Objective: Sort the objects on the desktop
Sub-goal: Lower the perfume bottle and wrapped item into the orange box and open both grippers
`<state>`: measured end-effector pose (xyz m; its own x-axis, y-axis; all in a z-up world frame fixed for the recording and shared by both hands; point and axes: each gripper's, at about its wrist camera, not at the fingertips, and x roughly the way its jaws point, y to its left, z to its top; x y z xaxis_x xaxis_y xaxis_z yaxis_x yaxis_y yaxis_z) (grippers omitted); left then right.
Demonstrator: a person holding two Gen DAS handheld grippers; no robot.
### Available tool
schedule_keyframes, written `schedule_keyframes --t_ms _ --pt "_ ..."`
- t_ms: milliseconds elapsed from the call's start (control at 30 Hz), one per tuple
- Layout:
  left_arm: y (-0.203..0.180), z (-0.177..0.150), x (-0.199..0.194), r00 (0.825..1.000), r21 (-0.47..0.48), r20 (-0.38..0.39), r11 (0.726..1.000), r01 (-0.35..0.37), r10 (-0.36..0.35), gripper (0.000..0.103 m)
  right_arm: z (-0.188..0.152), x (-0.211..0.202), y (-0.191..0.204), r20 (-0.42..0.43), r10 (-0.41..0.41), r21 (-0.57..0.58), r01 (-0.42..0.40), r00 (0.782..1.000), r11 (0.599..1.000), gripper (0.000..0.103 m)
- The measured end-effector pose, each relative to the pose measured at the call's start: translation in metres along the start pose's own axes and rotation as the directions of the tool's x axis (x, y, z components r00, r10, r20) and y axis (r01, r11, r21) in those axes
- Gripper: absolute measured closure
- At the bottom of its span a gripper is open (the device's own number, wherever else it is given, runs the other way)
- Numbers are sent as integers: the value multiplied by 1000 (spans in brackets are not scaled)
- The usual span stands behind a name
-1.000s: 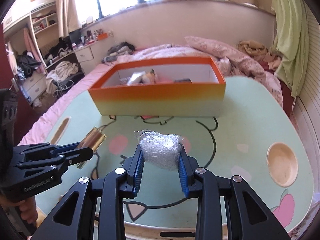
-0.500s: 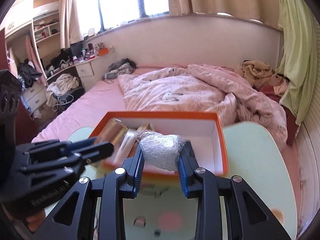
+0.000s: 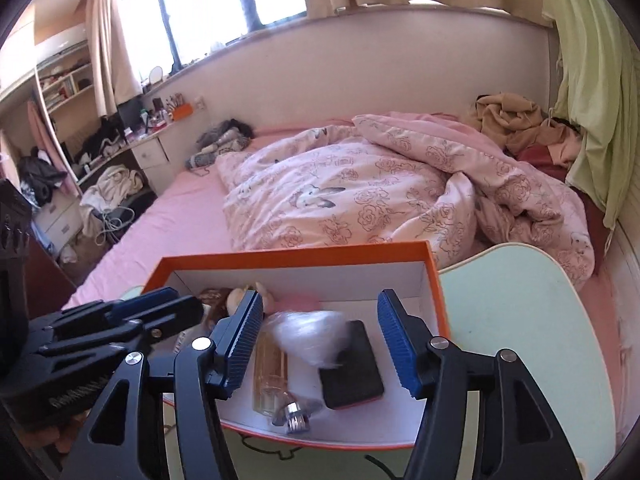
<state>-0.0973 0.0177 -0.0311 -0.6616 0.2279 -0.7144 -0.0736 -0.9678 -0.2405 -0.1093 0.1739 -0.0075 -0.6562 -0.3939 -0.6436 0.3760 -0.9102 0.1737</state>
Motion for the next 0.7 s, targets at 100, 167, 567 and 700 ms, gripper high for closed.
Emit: schedule_keyframes --t_ms 100,167,567,700 --pt "-6 -6 -5 999 22 -15 999 -44 45 55 -4 -5 3 -18 -9 -21 9 1000 1000 43" --pt "-9 -10 -9 998 20 -28 998 -58 59 39 -7 -7 10 -45 -36 -55 34 998 998 43" --pt "-8 -16 -26 996 -5 -57 998 -63 63 39 -13 -21 25 -61 -80 -124 72 995 990 43" --pt "-9 -18 -28 996 -12 -62 998 -65 64 39 -16 -26 26 -59 -78 -124 71 995 990 43"
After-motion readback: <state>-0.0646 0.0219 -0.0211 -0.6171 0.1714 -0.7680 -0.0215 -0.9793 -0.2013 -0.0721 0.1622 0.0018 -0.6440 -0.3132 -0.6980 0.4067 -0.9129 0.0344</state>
